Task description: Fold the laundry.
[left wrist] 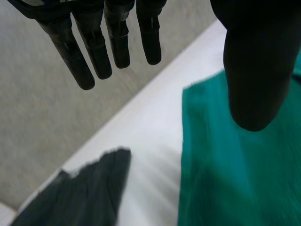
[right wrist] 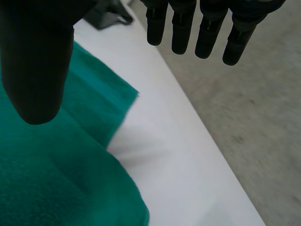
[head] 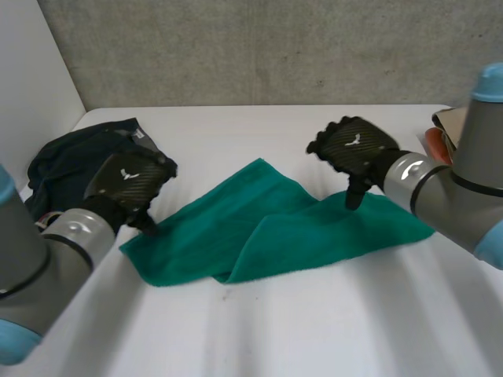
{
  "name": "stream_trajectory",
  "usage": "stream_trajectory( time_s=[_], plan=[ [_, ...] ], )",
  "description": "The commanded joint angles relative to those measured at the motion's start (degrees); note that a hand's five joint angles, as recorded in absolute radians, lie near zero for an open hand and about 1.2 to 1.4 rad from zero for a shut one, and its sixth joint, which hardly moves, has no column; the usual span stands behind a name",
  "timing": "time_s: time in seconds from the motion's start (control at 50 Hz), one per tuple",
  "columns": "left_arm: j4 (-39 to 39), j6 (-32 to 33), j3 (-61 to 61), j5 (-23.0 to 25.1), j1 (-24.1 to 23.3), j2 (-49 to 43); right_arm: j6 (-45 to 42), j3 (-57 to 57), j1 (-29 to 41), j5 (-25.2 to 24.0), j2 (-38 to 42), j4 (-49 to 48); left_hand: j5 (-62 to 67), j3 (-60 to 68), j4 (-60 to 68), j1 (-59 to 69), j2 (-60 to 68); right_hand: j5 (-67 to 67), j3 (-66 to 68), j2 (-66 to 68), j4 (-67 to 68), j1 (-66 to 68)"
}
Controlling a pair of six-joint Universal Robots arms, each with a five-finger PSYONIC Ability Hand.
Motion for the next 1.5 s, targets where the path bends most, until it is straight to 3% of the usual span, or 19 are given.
stream_trajectory(
  time_s=[0.02, 0.16, 0.24, 0.36, 0.44, 0.46, 0.54, 0.62, 0.66, 0.74, 0.88, 0.9, 0.96, 1.0, 1.14, 1.18, 1.22, 1.26, 1.5],
  plan=[
    [-7.1, 2.9, -1.6, 8.3, 11.9, -0.8, -7.8, -8.7, 5.5, -2.4, 8.1, 9.0, 2.8, 2.0, 2.6, 1.7, 2.1, 3.5, 3.8, 4.4, 4.2, 3.4],
    [-7.5, 7.3, -2.1, 18.8, 19.4, -5.5, -9.5, -17.3, 9.6, -2.3, 17.9, 12.4, 6.5, 5.7, 6.3, 5.3, 5.8, 6.3, 6.7, 7.2, 7.0, 6.3],
    [-7.8, 10.2, -2.2, 21.8, 20.5, -8.5, -9.3, -20.8, 10.6, -2.0, 22.7, 11.8, 7.6, 6.7, 7.3, 6.4, 6.8, 8.0, 8.4, 8.9, 8.7, 8.0],
    [-6.3, 14.0, -1.2, 22.6, 20.3, -12.6, -9.7, -23.3, 10.9, -1.1, 27.0, 11.1, 7.6, 6.7, 7.3, 6.4, 6.8, 11.1, 11.4, 11.9, 11.8, 11.0],
    [-3.8, 14.2, -0.4, 22.2, 19.5, -15.0, -9.7, -23.7, 10.7, -0.2, 28.3, 8.7, 9.4, 8.6, 9.1, 8.2, 8.6, 26.1, 26.5, 27.0, 26.8, 26.1],
    [-2.8, 14.1, -0.2, 22.2, 19.1, -15.8, -9.4, -23.8, 10.5, 0.2, 28.4, 7.4, 13.2, 12.4, 13.0, 12.0, 12.5, 40.2, 40.5, 41.1, 40.9, 40.1],
    [-0.1, 13.6, 0.6, 22.0, 17.6, -17.7, -8.6, -22.9, 9.9, 0.5, 27.4, 5.7, 28.2, 27.3, 27.9, 27.0, 27.4, 62.5, 62.9, 63.4, 63.2, 62.5],
    [2.0, 13.3, 1.5, 21.6, 16.0, -19.1, -7.1, -21.3, 8.7, 0.8, 24.0, 5.1, 57.7, 56.9, 57.5, 56.5, 57.0, 62.6, 62.9, 63.4, 63.3, 62.5],
    [3.3, 13.2, 2.4, 20.9, 15.3, -19.1, -6.2, -21.1, 8.2, 1.0, 22.7, 4.1, 57.8, 57.0, 57.6, 56.6, 57.1, 62.6, 62.9, 63.4, 63.3, 62.5],
    [8.6, 11.4, 6.2, 15.3, 13.0, -18.4, -4.0, -21.3, 7.0, 2.5, 19.8, -2.7, 57.8, 57.0, 57.6, 56.6, 57.1, 62.6, 62.9, 63.4, 63.3, 62.5],
    [25.2, 0.2, 17.5, -0.5, 8.6, -14.4, -0.4, -24.8, 4.9, 10.6, 16.4, -32.5, 57.8, 57.0, 57.6, 56.6, 57.1, 62.6, 62.9, 63.4, 63.3, 62.5],
    [28.9, -2.8, 20.0, -4.2, 7.9, -12.7, 1.4, -25.2, 4.2, 13.1, 15.1, -41.2, 57.8, 57.0, 57.6, 56.6, 57.1, 62.6, 62.9, 63.4, 63.3, 62.5],
    [33.3, -7.8, 24.7, -10.0, 6.3, -9.9, 7.0, -24.7, 3.4, 15.9, 12.6, -55.7, 57.8, 57.0, 57.6, 56.6, 57.1, 62.6, 62.9, 63.4, 63.3, 62.5],
    [32.9, -9.4, 26.2, -11.2, 5.2, -9.1, 9.7, -23.9, 2.8, 15.7, 11.6, -57.5, 57.8, 57.0, 57.6, 56.6, 57.1, 62.6, 62.9, 63.4, 63.3, 62.5],
    [20.8, -11.1, 22.9, -7.0, 1.2, -8.4, 10.3, -18.3, 4.1, 11.3, 10.3, -41.4, 57.8, 57.0, 57.6, 56.6, 57.1, 62.6, 62.9, 63.4, 63.3, 62.5],
    [18.8, -11.6, 20.4, -6.2, 0.7, -8.5, 9.3, -17.2, 4.4, 10.7, 10.3, -39.0, 45.0, 44.1, 44.7, 43.8, 44.2, 62.6, 62.9, 63.4, 63.3, 62.5],
    [17.5, -13.0, 16.9, -5.2, -0.1, -8.6, 7.6, -16.0, 4.7, 10.9, 10.5, -36.3, 17.7, 16.8, 17.4, 16.5, 16.9, 62.6, 62.9, 63.4, 63.3, 62.5],
    [17.3, -13.9, 14.9, -5.0, -0.8, -8.9, 6.3, -15.4, 4.8, 11.3, 10.7, -34.8, 8.4, 7.6, 8.2, 7.2, 7.7, 62.6, 62.9, 63.4, 63.3, 62.5],
    [15.3, -17.0, 3.7, -6.9, -3.0, -9.0, 3.3, -12.4, 10.7, 12.1, 12.5, -16.9, -2.9, -3.7, -3.1, -4.1, -3.6, 62.6, 62.9, 63.4, 63.3, 62.5]
  ],
)
